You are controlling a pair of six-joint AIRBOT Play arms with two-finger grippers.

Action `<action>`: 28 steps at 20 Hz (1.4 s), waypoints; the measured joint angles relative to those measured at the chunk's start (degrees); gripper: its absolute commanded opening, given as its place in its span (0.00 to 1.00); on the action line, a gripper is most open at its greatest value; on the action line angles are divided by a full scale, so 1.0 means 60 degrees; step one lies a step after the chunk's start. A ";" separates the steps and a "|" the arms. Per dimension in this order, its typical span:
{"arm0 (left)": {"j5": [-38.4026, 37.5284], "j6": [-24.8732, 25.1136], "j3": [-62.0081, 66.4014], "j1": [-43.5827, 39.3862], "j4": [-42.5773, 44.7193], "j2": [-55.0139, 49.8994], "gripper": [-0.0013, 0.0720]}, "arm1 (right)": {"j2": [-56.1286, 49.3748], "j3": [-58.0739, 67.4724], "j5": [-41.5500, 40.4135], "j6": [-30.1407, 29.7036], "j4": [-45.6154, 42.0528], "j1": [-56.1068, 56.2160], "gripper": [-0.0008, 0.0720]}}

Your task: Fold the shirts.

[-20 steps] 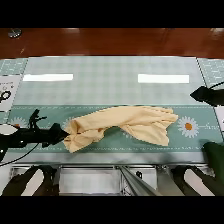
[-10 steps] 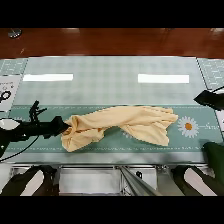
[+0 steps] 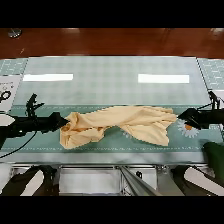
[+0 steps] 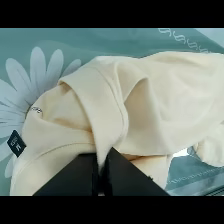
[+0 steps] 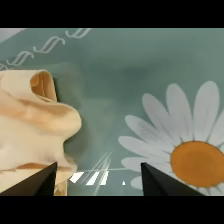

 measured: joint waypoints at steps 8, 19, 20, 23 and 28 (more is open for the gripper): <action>0.0036 0.0033 0.0087 0.0000 -0.0015 0.0000 0.05 | -0.1209 -0.0688 -0.0331 -0.1566 0.2838 0.0029 0.06; 0.1155 0.1162 0.5278 0.0000 -0.2962 0.0838 0.04 | 0.1326 0.3799 0.0743 -0.3472 0.6728 0.0036 0.05; 0.1523 0.1228 0.6226 0.0000 -0.3111 0.0922 0.04 | 0.1698 0.4390 0.0401 -0.3275 0.6812 0.0033 0.05; 0.2415 0.1330 0.8761 0.0000 -0.3308 0.1045 0.04 | 0.2619 0.6178 -0.0925 -0.2397 0.7074 0.0033 0.05; 0.3053 0.1366 1.1832 0.0000 -0.3424 0.1228 0.04 | 0.3391 0.8779 -0.2055 -0.1107 0.7173 0.0033 0.05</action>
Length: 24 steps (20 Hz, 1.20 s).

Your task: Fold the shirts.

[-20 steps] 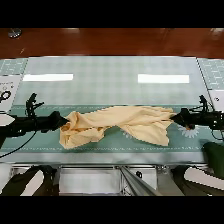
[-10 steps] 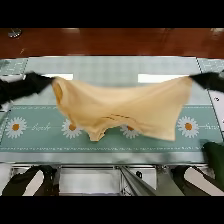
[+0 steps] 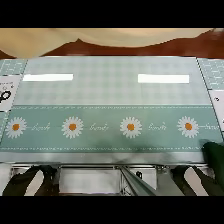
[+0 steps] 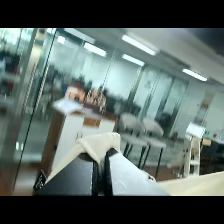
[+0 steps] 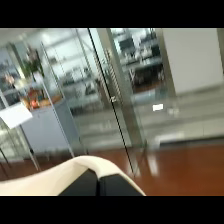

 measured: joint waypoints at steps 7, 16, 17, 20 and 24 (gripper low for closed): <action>-0.2175 -0.2747 0.1188 0.0000 0.3898 0.1137 0.04 | 0.0863 0.2339 0.1905 0.2441 -0.2790 0.0000 0.05; -0.8466 -0.4579 -0.2189 0.0000 0.6237 0.1406 0.04 | 0.0284 0.1373 0.7839 0.3818 -0.6768 0.1701 0.05; -0.8597 -0.4532 -0.2962 0.0000 0.6233 0.1410 0.04 | 0.0200 0.0739 0.8003 0.3843 -0.7548 0.2277 0.05; -0.8280 -0.4175 -0.4958 0.0000 0.6189 0.1242 0.04 | -0.0361 -0.0867 0.7705 0.3668 -0.9275 0.3461 0.05; -0.6138 -0.3555 -0.6036 -0.0095 0.6135 0.0401 0.04 | -0.1778 -0.1701 0.5544 0.3526 -0.9912 0.4011 0.05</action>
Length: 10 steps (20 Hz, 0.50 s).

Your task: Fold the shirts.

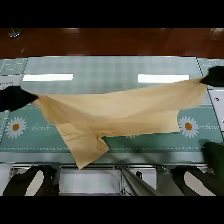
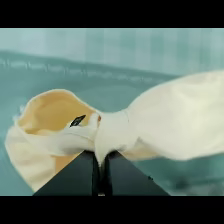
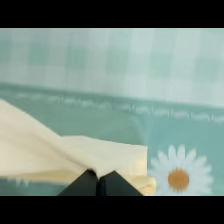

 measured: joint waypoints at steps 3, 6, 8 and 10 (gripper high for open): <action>0.1523 0.0477 -0.0255 -0.0372 -0.0044 -0.1075 0.04 | -0.1180 -0.0193 -0.1778 0.0018 0.0412 0.0127 0.05; 0.2772 0.0710 -0.0346 -0.0874 -0.0062 -0.2255 0.05 | -0.2237 -0.0266 -0.3209 0.0029 0.0812 0.0186 0.05; 0.3621 0.0794 -0.0368 -0.1209 -0.0087 -0.2925 0.05 | -0.2830 -0.0288 -0.4095 0.0091 0.0976 0.0197 0.05; 0.4408 0.0845 -0.0386 -0.1552 -0.0098 -0.3490 0.05 | -0.3362 -0.0295 -0.4809 0.0342 0.1056 0.0204 0.05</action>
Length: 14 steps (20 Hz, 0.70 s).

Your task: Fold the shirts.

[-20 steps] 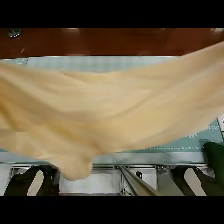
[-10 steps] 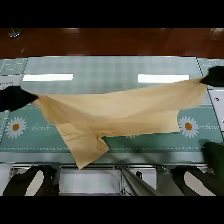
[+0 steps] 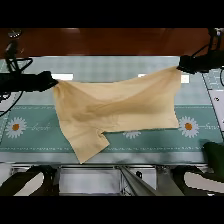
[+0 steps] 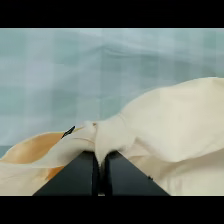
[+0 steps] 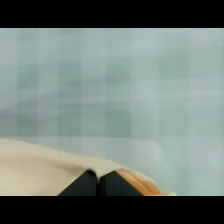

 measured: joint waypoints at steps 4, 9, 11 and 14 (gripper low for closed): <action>0.0900 0.0058 -0.0004 -0.0452 0.0047 -0.1151 0.06 | -0.0925 -0.0007 -0.0710 0.0168 0.0000 -0.0011 0.07; 0.0025 0.0058 0.0113 -0.0401 0.0117 -0.2291 0.77 | -0.1381 0.0076 -0.0561 -0.0080 -0.0044 -0.0051 0.53; -0.0743 0.0055 0.0517 -0.0004 0.0244 -0.2422 0.93 | -0.1206 0.0426 -0.0251 -0.0306 -0.0138 -0.0197 0.55; -0.2605 0.0058 0.1552 0.0943 0.0648 -0.2492 0.93 | -0.0718 0.1231 0.0976 -0.0674 -0.1013 -0.0568 0.55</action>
